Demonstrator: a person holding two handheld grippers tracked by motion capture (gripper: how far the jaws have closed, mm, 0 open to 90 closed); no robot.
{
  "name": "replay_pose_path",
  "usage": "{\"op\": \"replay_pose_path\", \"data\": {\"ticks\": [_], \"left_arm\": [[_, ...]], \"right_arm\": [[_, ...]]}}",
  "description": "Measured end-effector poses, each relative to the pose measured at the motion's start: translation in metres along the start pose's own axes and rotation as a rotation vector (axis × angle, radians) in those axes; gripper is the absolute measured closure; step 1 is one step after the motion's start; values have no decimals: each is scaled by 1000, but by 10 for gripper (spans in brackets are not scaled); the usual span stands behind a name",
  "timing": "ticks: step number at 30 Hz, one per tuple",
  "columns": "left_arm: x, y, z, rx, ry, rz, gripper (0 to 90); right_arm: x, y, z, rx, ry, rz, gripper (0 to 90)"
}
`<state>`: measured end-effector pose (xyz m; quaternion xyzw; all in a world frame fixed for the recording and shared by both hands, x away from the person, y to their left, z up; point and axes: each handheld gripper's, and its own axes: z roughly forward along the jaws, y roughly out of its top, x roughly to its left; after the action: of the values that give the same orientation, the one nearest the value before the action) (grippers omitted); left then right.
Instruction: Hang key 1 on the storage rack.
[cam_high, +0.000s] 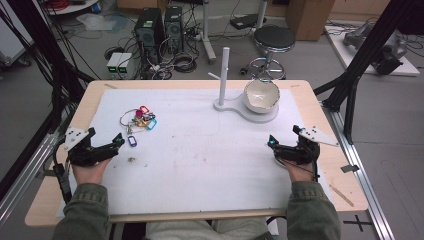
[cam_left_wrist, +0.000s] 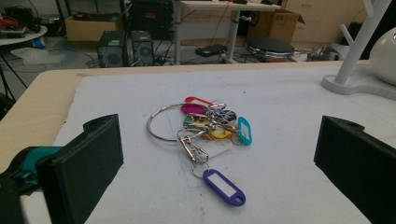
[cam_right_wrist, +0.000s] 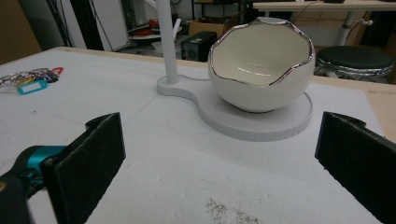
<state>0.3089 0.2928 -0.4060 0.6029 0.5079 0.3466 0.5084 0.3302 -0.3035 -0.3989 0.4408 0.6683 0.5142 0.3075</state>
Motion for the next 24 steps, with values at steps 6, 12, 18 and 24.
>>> {"op": "replay_pose_path", "data": {"ticks": [6, 12, 18, 24], "left_arm": [[-1, -1, 1, 10, -10, 5, 17], [-2, -1, 2, 15, -19, 5, 17], [-2, -2, 3, 21, -26, 6, 17], [-2, -2, 3, 23, -27, 4, 17]], "right_arm": [[0, 0, 0, 2, 0, 5, 7], [0, 0, 0, 5, 4, 3, 7], [1, 0, 1, 18, 17, 18, 7], [-1, 0, 0, 18, 21, 15, 7]]}}
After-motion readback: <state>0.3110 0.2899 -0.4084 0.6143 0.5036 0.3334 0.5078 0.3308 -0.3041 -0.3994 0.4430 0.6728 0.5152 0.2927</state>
